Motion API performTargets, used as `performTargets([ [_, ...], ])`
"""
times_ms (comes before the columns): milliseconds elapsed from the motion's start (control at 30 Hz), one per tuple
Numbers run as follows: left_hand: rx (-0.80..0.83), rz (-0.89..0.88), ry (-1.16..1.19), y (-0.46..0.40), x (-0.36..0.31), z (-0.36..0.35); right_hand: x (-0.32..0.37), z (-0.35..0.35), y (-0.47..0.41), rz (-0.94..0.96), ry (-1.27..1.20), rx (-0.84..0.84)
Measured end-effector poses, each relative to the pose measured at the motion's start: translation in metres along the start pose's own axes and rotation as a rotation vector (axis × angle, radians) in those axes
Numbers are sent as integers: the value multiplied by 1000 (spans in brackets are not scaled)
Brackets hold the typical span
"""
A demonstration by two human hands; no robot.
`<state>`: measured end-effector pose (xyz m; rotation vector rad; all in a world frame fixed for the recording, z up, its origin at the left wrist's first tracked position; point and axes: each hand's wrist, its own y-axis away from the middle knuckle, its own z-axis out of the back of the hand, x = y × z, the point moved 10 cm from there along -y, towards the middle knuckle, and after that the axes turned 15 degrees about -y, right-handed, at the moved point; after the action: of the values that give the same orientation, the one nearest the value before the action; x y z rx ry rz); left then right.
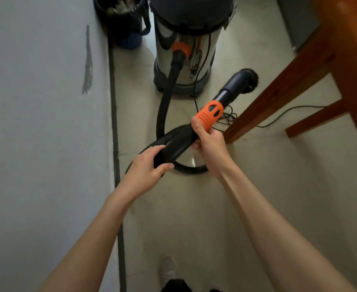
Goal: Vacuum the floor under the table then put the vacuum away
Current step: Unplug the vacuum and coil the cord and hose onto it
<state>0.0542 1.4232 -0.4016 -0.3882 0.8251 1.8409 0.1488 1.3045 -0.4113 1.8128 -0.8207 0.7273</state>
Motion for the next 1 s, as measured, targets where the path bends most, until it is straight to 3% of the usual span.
performTargets([
  [200,-105,42,152,-49,-56,67,84,-55,-25,66,170,56],
  [467,-124,-52,67,-148,-160,169,241,-79,-99,165,87,-103],
  [733,-167,-138,46,-243,-244,274,393,-119,-162,237,-10,-149],
  [900,-133,-155,128,-300,-268,319,436,-153,-194,214,-50,-60],
  [1000,-63,-186,163,-335,-271,335,451,-168,-218,256,-57,-130],
])
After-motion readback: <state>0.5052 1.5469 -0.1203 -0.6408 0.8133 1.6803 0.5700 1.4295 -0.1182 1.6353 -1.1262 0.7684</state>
